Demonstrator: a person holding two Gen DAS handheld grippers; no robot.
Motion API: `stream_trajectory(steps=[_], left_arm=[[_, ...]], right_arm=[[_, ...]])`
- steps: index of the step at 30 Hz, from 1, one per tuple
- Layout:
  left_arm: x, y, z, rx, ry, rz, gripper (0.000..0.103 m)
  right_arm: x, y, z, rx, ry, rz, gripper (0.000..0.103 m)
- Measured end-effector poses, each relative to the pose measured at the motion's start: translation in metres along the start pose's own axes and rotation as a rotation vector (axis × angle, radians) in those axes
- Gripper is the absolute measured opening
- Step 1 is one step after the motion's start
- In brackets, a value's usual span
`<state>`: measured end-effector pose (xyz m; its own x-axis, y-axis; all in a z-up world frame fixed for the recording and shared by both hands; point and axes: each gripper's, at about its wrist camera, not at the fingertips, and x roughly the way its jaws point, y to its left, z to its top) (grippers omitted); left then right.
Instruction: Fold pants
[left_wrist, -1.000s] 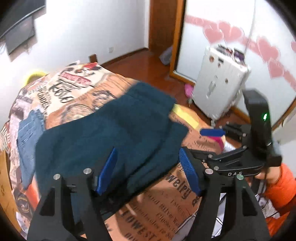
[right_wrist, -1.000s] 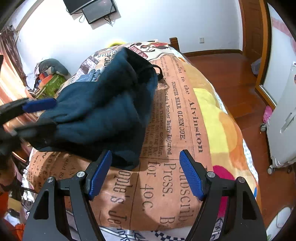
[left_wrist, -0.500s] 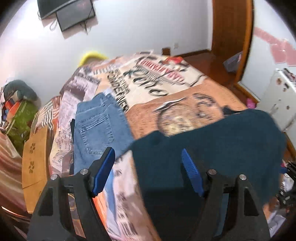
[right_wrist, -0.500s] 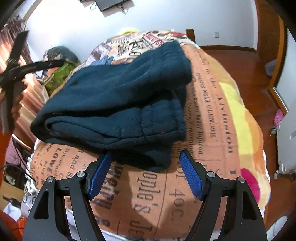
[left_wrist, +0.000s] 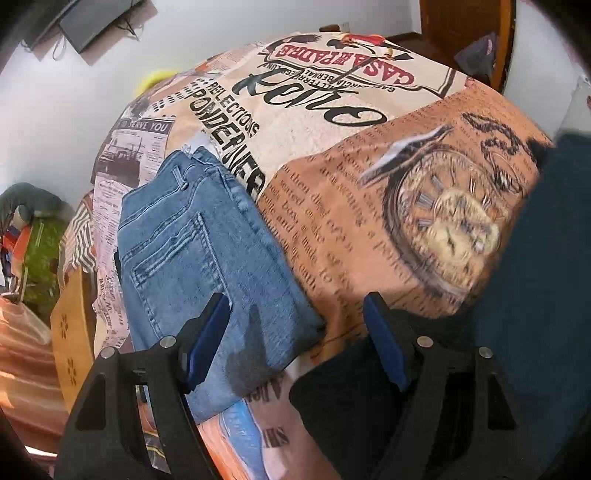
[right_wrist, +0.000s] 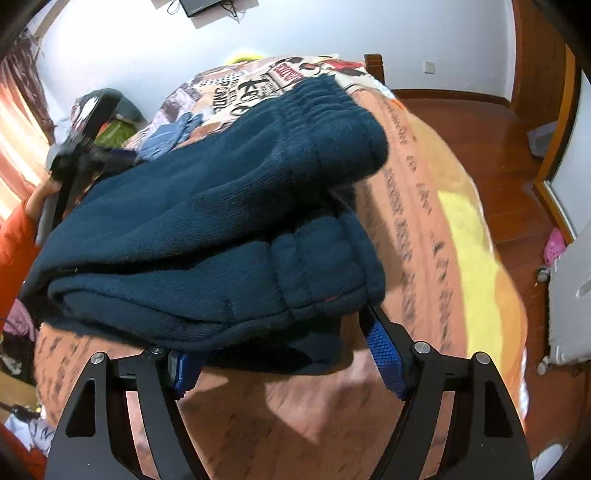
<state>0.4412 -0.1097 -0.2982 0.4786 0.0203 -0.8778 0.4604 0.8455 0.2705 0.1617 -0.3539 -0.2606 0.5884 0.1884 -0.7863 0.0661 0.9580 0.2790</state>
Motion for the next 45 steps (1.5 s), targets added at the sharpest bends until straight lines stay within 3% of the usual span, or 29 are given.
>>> stream_trajectory(steps=[5, 13, 23, 29, 34, 39, 45], left_arm=[[-0.011, 0.026, -0.034, -0.085, 0.01, -0.068, 0.075], [-0.058, 0.021, -0.098, -0.086, 0.018, -0.047, 0.075], [-0.104, -0.026, -0.145, -0.188, 0.013, -0.203, 0.075], [-0.132, -0.024, -0.149, -0.268, -0.03, -0.126, 0.075], [-0.168, -0.019, -0.152, -0.297, -0.116, -0.151, 0.075], [-0.16, -0.049, -0.152, -0.242, -0.104, -0.206, 0.075], [-0.144, -0.055, -0.164, -0.24, -0.094, -0.16, 0.077]], right_arm=[[0.022, -0.008, 0.04, -0.052, -0.013, -0.04, 0.074], [0.049, -0.008, 0.085, -0.087, -0.04, -0.013, 0.073], [-0.011, -0.023, 0.052, -0.066, -0.077, -0.069, 0.073], [-0.061, -0.009, 0.036, -0.087, -0.134, -0.066, 0.073], [-0.085, 0.017, 0.022, -0.109, -0.178, -0.006, 0.073], [-0.069, 0.041, 0.011, -0.123, -0.157, 0.054, 0.073], [-0.026, 0.047, -0.01, -0.134, -0.062, 0.038, 0.072]])
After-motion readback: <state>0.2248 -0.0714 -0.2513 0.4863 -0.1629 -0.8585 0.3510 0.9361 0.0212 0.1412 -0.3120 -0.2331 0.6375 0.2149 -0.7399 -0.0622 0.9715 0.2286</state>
